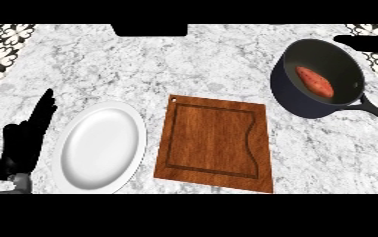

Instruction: Pick the sweet potato from the cutting board and place it in the pot

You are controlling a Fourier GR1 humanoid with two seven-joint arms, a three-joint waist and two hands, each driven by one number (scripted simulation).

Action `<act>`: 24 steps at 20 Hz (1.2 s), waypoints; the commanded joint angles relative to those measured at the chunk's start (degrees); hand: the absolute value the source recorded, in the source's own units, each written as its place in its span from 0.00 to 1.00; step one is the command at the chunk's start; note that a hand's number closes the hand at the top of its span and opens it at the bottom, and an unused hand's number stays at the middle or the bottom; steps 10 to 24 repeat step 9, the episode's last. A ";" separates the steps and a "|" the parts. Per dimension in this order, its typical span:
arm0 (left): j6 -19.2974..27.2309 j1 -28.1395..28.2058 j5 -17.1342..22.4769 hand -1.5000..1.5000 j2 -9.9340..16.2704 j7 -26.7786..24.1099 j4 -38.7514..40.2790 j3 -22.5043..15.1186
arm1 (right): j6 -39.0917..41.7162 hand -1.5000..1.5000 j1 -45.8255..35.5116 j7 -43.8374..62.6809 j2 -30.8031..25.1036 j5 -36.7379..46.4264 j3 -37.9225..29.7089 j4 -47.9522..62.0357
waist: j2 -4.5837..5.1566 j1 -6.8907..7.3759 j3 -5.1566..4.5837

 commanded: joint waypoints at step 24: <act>0.54 3.89 -2.27 0.50 -2.33 1.76 -5.16 -1.01 | 20.00 0.00 22.70 2.00 -5.81 -16.70 -8.34 -18.40 | -0.18 -0.69 0.00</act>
